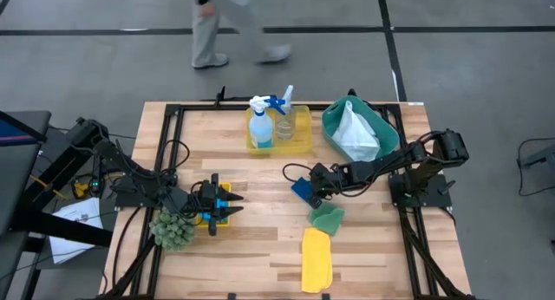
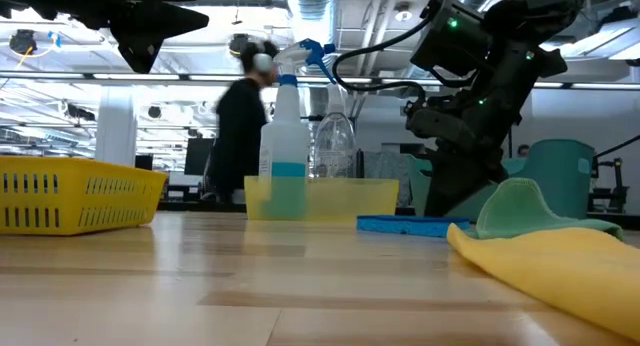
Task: Pick & Place Kitchen Items
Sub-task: Put the blue sponge into the bottom yellow bin
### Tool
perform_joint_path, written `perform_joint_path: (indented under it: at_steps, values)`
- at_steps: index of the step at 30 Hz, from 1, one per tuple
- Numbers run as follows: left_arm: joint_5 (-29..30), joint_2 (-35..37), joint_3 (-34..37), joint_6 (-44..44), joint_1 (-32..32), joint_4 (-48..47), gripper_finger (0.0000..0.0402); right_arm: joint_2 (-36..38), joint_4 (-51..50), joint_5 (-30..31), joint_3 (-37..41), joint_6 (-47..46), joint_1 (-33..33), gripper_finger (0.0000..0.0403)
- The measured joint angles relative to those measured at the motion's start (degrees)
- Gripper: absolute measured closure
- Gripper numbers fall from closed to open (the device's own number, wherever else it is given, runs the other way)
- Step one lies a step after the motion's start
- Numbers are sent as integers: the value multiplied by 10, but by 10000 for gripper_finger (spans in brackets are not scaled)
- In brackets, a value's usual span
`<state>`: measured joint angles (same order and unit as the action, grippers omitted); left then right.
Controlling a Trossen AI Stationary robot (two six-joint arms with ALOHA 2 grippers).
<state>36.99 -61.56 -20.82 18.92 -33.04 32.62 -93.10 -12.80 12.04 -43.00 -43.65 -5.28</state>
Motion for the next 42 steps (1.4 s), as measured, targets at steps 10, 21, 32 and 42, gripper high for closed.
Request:
perform_joint_path:
  at_steps: [10, 21, 32, 42]
  values:
    - [0, 0, 0, 0, 0, 0, 262, 2, 45, 0, 0, 21, -21, 401]
    - [0, 0, 0, 6, 0, 1, 262, 38, 109, 22, -1, 40, -58, 403]
    - [2, 0, 0, 4, 0, 24, 262, 125, 149, 89, 0, 100, -104, 403]
    - [22, -9, 0, 38, 18, 52, 262, 142, 279, 120, 0, 217, -118, 403]
